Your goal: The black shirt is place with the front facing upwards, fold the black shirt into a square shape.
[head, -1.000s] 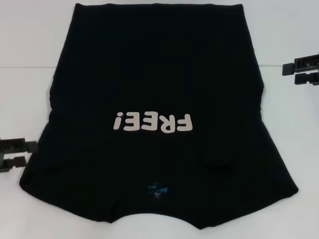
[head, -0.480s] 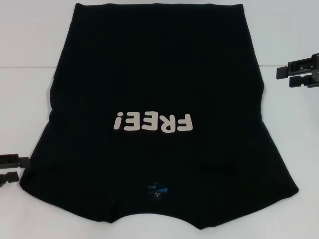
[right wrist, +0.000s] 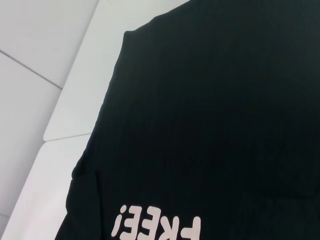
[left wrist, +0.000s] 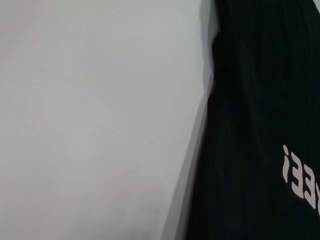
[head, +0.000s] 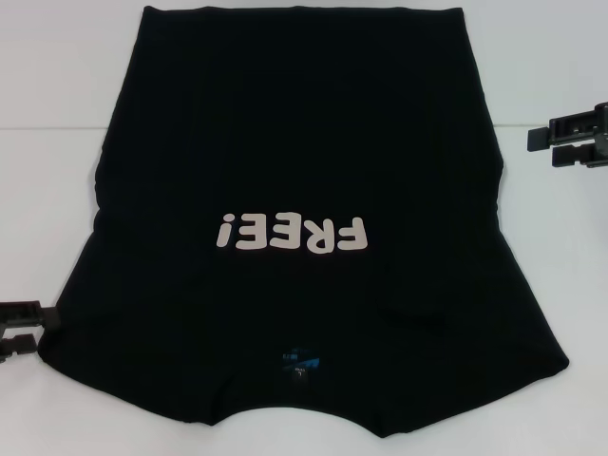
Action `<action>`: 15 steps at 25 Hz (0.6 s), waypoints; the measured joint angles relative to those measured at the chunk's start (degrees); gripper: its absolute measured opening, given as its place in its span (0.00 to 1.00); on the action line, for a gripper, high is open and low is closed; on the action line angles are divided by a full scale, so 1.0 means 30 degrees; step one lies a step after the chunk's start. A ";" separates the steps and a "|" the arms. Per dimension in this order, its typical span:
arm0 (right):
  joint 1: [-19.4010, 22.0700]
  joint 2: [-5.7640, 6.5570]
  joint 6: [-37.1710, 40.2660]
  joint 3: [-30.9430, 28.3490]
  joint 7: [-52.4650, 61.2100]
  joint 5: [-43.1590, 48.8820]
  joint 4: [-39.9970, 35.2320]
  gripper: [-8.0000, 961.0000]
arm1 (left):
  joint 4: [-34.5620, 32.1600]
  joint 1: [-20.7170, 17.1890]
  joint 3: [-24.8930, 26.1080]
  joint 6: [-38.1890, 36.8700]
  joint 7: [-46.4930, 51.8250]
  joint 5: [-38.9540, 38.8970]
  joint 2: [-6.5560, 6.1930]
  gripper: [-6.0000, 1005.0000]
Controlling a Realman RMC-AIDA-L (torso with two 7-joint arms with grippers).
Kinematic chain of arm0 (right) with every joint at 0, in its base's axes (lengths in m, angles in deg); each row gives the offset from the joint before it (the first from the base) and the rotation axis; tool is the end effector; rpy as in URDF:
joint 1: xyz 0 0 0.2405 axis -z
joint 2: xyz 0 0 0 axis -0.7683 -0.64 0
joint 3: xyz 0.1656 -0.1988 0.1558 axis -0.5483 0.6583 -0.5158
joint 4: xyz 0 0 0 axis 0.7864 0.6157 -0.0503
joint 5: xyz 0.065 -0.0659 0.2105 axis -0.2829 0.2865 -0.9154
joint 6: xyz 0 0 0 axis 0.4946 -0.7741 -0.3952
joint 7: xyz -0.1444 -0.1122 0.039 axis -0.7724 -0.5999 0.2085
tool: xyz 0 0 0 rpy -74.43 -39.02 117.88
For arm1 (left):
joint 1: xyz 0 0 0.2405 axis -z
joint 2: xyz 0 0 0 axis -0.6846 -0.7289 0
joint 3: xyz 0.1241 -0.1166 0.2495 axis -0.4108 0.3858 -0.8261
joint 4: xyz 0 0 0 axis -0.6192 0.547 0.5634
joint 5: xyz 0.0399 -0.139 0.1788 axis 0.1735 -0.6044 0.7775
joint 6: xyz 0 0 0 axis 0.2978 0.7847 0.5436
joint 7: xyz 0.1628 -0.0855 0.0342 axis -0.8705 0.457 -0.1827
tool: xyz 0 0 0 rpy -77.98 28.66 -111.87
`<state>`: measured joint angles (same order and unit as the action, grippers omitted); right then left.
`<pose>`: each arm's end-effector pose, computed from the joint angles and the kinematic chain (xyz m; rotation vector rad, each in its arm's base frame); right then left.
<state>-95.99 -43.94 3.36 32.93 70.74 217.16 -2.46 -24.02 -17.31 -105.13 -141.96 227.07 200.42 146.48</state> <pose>0.2782 0.4942 0.0745 -2.2119 1.6969 0.4340 -0.4381 0.3468 0.0391 -1.7272 -2.0923 -0.4768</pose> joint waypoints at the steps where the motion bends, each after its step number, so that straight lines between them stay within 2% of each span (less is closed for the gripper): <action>1: -0.0001 0.0002 -0.0022 0.0000 0.0001 0.0000 0.0000 0.66 | 0.0001 0.0002 0.0002 0.0026 0.0003 0.0002 0.0000 0.60; 15: -0.0002 0.0022 -0.0230 0.0000 0.0000 -0.0001 0.0000 0.66 | -0.0001 0.0050 0.0019 0.0299 0.0021 0.0413 -0.0012 0.60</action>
<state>-96.00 -43.88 2.67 32.93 70.74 217.16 -2.46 -24.02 -17.15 -105.08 -141.06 227.13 201.65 146.45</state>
